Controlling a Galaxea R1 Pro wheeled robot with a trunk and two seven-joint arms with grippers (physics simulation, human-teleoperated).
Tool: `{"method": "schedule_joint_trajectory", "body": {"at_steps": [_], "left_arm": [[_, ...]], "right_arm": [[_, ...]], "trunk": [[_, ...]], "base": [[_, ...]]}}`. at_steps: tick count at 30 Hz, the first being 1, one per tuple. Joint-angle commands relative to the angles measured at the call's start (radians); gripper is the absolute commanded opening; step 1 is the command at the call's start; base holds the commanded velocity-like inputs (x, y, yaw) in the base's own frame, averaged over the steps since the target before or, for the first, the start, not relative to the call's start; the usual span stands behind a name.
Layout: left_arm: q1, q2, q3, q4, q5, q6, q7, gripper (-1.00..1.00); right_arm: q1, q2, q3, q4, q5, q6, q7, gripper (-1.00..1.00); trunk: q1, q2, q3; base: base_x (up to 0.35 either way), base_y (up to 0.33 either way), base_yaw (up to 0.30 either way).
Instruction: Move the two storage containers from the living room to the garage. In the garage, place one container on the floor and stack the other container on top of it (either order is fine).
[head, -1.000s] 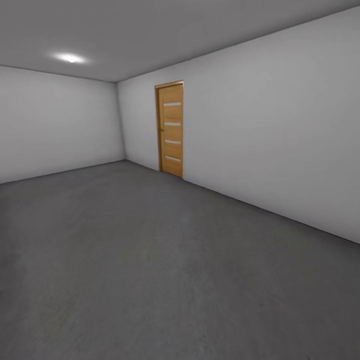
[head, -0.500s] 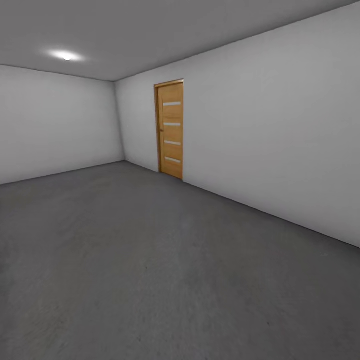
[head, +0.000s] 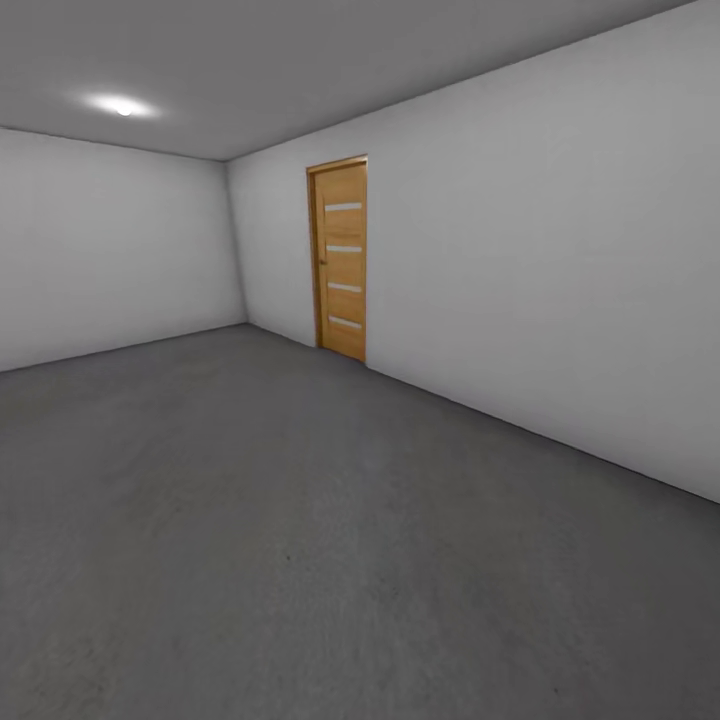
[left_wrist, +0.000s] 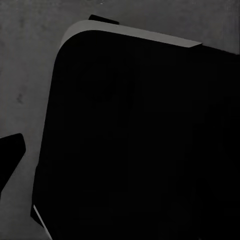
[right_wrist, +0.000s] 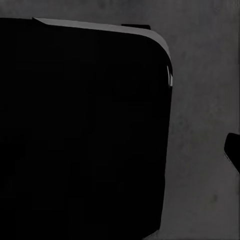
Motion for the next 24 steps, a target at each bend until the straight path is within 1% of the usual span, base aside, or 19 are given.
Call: {"method": "schedule_joint_trajectory", "body": {"at_steps": [1,6,8,24], "left_arm": [[0.000,0.000,0.002,0.000,0.005,-0.002,0.000,1.00],[0.000,0.000,0.002,0.000,0.005,-0.003,0.000,1.00],[0.000,0.000,0.002,0.000,0.004,-0.003,0.000,1.00],[0.000,0.000,0.003,0.000,0.003,-0.004,0.000,1.00]], "right_arm": [[0.000,0.001,0.001,0.000,0.001,-0.003,-0.001,1.00],[0.000,0.000,0.001,0.001,0.000,-0.002,-0.002,1.00],[0.000,-0.001,0.001,0.001,-0.001,-0.003,-0.002,1.00],[0.000,0.000,-0.001,0.001,-0.005,-0.011,-0.004,1.00]], "trunk": [[0.001,0.000,-0.001],[0.001,0.000,-0.001],[0.001,0.000,-0.001],[0.001,0.000,-0.001]], "base": [[0.322,0.000,0.000],[0.322,0.000,0.010],[0.322,0.000,0.172],[0.322,0.000,0.266]]}}
